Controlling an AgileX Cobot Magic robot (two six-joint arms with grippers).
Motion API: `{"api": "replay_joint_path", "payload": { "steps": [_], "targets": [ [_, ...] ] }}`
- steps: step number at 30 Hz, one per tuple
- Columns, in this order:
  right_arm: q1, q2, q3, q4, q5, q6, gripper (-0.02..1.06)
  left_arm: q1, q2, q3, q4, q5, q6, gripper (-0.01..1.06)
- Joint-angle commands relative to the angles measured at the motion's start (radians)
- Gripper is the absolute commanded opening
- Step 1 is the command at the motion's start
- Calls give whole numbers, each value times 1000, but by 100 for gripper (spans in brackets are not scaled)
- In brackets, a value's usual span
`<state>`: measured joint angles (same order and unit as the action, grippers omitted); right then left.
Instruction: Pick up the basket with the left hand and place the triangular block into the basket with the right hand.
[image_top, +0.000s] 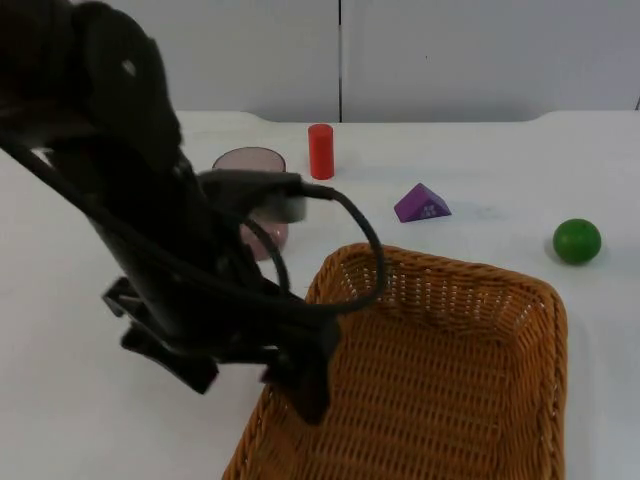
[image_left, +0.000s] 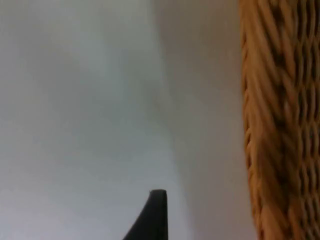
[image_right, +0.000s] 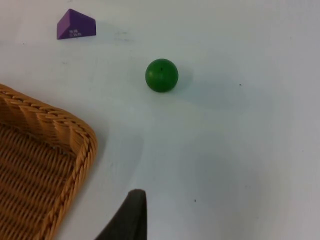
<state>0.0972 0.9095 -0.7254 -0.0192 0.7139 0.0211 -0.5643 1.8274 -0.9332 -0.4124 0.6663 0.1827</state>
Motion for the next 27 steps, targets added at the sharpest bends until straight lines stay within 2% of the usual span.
{"api": "replay_joint_path", "payload": {
  "steps": [1, 8, 12, 14, 17, 18, 20, 22, 23, 27],
  "targets": [
    [-5, 1, -5, 0, -8, -11, 105, -31, 24, -8, -44, -67, -9, 88],
    [-5, 1, -5, 0, -8, -11, 105, -58, 78, -8, -56, -131, -9, 88],
    [-5, 1, -5, 0, -8, -11, 105, -58, 105, -8, -59, -155, -9, 85],
    [-5, 1, -5, 0, -8, -11, 105, -58, 121, -8, -67, -157, -9, 80],
    [-5, 1, -5, -2, -6, -11, 105, -58, 137, -8, -70, -157, -9, 66],
    [-5, 1, -5, -2, -6, -11, 105, -58, 137, -8, -70, -157, -9, 66],
    [-5, 1, -5, -2, -6, -11, 105, -58, 143, -8, -70, -159, -7, 55],
    [-5, 1, -5, -3, -4, -11, 105, -58, 143, -8, -70, -159, -5, 37],
    [-5, 1, -5, -3, -4, -11, 105, -58, 143, -8, -70, -159, -5, 37],
    [-5, 1, -5, -4, -4, -11, 105, -58, 143, -8, -70, -163, -5, 1]
  ]
}}
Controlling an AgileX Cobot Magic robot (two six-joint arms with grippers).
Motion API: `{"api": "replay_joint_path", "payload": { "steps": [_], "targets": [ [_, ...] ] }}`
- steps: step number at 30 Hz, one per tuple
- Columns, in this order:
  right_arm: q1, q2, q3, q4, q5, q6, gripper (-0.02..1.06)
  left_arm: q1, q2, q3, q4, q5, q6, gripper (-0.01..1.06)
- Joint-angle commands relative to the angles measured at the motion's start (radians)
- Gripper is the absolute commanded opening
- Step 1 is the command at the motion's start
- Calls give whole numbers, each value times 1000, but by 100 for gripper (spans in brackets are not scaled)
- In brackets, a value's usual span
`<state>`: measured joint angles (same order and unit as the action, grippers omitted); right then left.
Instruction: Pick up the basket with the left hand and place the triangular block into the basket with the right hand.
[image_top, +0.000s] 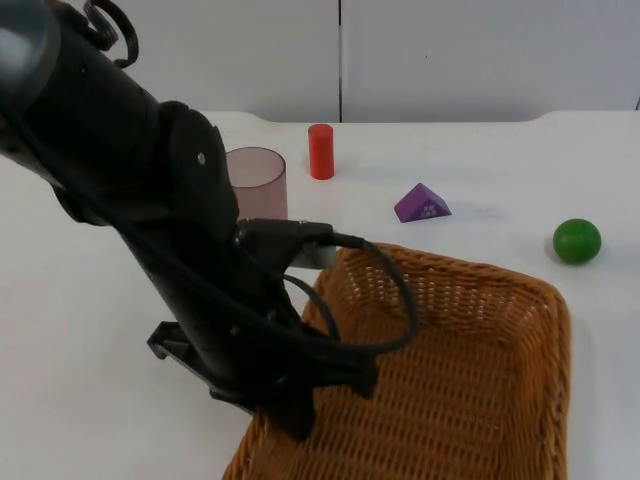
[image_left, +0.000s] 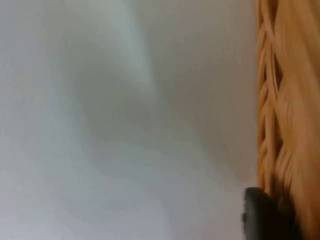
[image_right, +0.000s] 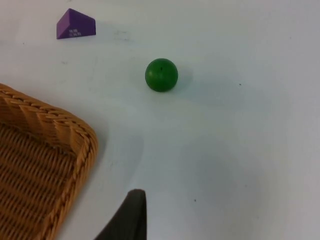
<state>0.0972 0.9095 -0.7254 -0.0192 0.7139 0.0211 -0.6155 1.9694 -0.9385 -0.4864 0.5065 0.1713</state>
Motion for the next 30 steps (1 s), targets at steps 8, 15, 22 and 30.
{"api": "replay_joint_path", "payload": {
  "steps": [8, 15, 22, 30],
  "targets": [
    [-5, 1, -5, -4, -8, -34, 105, 13, -35, -3, 8, 83, 7, 0],
    [-5, 1, -5, -4, -1, -34, 105, 102, -207, -3, -4, 223, 7, 0],
    [-5, 1, -5, 19, -4, -36, 105, 255, -374, 7, -10, 299, 43, 0],
    [-5, 1, -5, 25, -9, -41, 105, 425, -420, 138, -205, 317, 254, 0]
  ]
}}
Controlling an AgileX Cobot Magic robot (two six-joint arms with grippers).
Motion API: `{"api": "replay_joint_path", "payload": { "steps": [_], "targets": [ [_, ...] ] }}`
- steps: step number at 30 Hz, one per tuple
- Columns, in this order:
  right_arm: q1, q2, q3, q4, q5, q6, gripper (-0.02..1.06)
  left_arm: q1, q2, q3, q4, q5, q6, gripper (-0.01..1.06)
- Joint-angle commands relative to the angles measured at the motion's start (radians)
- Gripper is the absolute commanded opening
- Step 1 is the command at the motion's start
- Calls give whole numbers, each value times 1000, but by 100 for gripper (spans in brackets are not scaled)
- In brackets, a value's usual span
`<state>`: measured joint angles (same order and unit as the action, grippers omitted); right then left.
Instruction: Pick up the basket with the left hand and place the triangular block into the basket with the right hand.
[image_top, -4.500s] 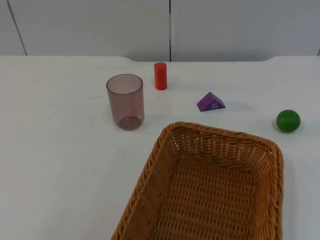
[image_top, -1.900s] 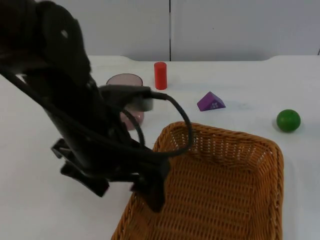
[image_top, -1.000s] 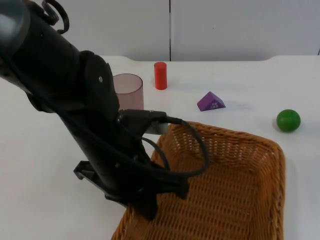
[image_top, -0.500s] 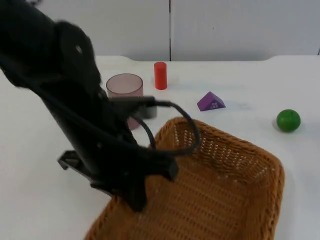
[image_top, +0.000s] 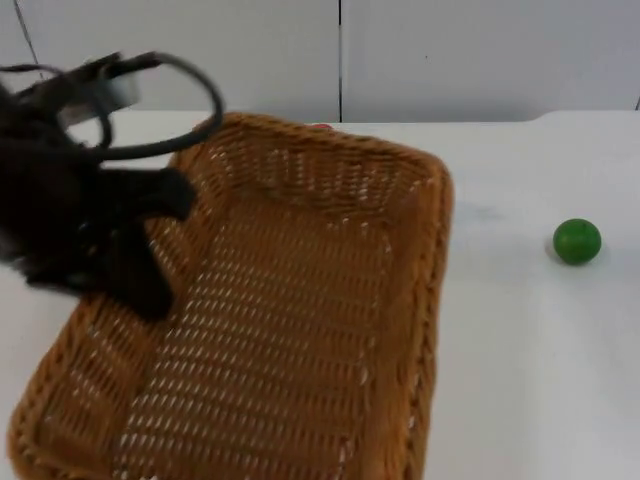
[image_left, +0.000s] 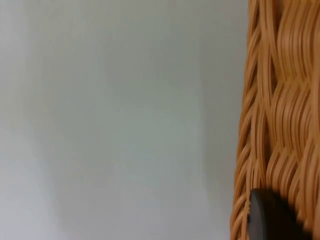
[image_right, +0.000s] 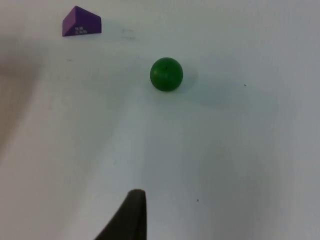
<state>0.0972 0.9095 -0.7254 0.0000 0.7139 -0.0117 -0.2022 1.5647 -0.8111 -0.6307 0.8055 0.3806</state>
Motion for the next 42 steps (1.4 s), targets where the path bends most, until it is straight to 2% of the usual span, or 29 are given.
{"api": "replay_joint_path", "payload": {
  "steps": [1, 4, 6, 8, 10, 16, 21, 22, 26, 27, 32, 33, 35, 38, 42],
  "targets": [
    [-5, 1, -5, 6, -9, -8, 105, 39, -17, 37, -93, 18, 80, 0],
    [-5, 1, -5, 11, -9, -34, 105, 126, -17, 120, -156, 18, 168, 0],
    [-5, 1, -5, 18, -9, -48, 105, 147, -18, 138, -159, 18, 193, 0],
    [-5, 4, -5, 48, -11, -114, 105, 168, -18, 158, -160, 4, 201, 0],
    [-5, 21, -7, 105, -14, -176, 105, 169, -18, 172, -158, -12, 216, 0],
    [-5, 103, -60, 174, 7, -266, 105, 169, -18, 188, -166, -18, 223, 0],
    [-3, 338, -280, 312, 11, -479, 101, 169, -18, 195, -168, -25, 225, 0],
    [-3, 338, -280, 312, 11, -479, 101, 169, -18, 195, -168, -25, 225, 0],
    [-3, 546, -453, 365, 29, -684, 98, 169, -18, 195, -170, -25, 225, 0],
    [-3, 546, -453, 365, 29, -684, 98, 169, -18, 195, -170, -25, 225, 0],
    [16, 824, -671, 393, 63, -852, 96, 169, -18, 195, -174, -25, 225, 0],
    [16, 824, -671, 393, 63, -852, 96, 169, -18, 195, -174, -25, 225, 0],
    [49, 915, -753, 388, 67, -913, 94, 169, -18, 195, -181, -25, 225, 0],
    [97, 1010, -830, 376, 67, -940, 94, 169, -18, 195, -181, -25, 225, 0],
    [193, 1190, -1006, 238, 99, -927, 94, 169, -18, 195, -180, -15, 225, 0]
  ]
}}
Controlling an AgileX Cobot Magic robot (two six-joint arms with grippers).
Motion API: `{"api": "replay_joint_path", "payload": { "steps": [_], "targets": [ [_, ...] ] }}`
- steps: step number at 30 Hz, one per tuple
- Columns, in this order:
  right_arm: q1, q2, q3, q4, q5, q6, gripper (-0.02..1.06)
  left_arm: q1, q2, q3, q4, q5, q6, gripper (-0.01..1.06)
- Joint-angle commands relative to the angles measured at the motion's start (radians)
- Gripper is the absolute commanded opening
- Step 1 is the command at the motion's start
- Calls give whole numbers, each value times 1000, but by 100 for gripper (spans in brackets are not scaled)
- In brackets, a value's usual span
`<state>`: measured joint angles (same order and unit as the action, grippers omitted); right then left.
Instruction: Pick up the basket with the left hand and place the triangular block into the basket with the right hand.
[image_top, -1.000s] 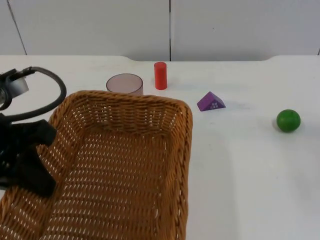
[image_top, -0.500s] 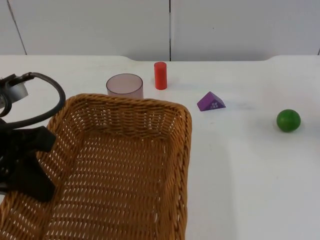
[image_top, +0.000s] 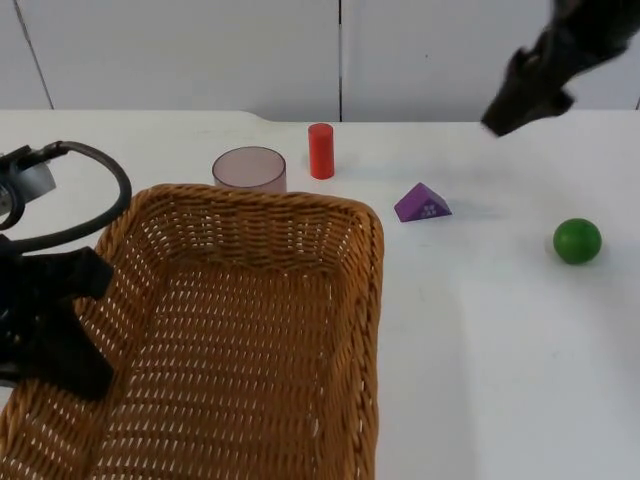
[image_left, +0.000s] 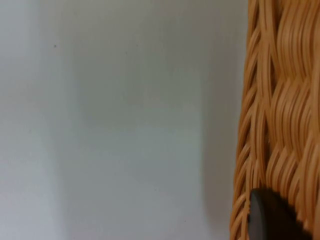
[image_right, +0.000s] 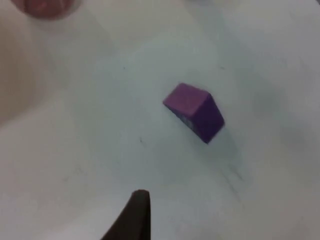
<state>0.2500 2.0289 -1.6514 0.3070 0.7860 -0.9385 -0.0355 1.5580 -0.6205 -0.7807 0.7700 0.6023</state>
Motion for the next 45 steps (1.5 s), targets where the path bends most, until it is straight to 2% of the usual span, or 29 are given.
{"api": "replay_joint_path", "payload": {
  "steps": [1, 5, 8, 14, 17, 19, 22, 25, 27, 39, 41, 42, 43, 44, 45],
  "targets": [
    [40, 70, -80, -69, 27, -1, 94, 3, -11, 5, -30, 21, 3, 0],
    [76, 201, -185, -158, 49, 2, 94, 3, -11, 7, -30, 28, 3, 0],
    [76, 270, -240, -160, 61, -17, 93, 3, -11, 7, -30, 28, 3, 0],
    [73, 359, -293, -163, 25, -73, 92, 3, -11, 7, -30, 28, 3, 0],
    [77, 399, -307, -163, -29, -85, 92, 3, -11, 7, -30, 28, 3, 0],
    [77, 413, -307, -149, -75, -92, 91, 3, -11, 7, -30, 26, 3, 0],
    [77, 423, -308, -123, -87, -119, 92, 3, -11, 7, -30, 24, 3, 0],
    [77, 436, -308, -33, -129, -184, 90, 3, -11, 7, -29, 24, 3, 0],
    [77, 439, -308, -19, -133, -196, 90, 3, -11, 7, -29, 24, 3, 0],
    [77, 479, -310, -18, -96, -199, 80, 3, -11, 7, -24, 24, 3, 0],
    [76, 482, -310, -18, -81, -197, 74, 3, -11, 7, -24, 24, 3, 0],
    [76, 479, -310, -21, -78, -197, 67, 3, -11, 7, -24, 24, 3, 0],
    [76, 477, -310, -26, -78, -197, 55, 3, -11, 7, -24, 24, 3, 0],
    [76, 477, -310, -26, -78, -197, 55, 3, -11, 7, -24, 24, 3, 0],
    [76, 476, -310, -36, -75, -197, 44, 3, -11, 7, -24, 24, 3, 0]
  ]
}}
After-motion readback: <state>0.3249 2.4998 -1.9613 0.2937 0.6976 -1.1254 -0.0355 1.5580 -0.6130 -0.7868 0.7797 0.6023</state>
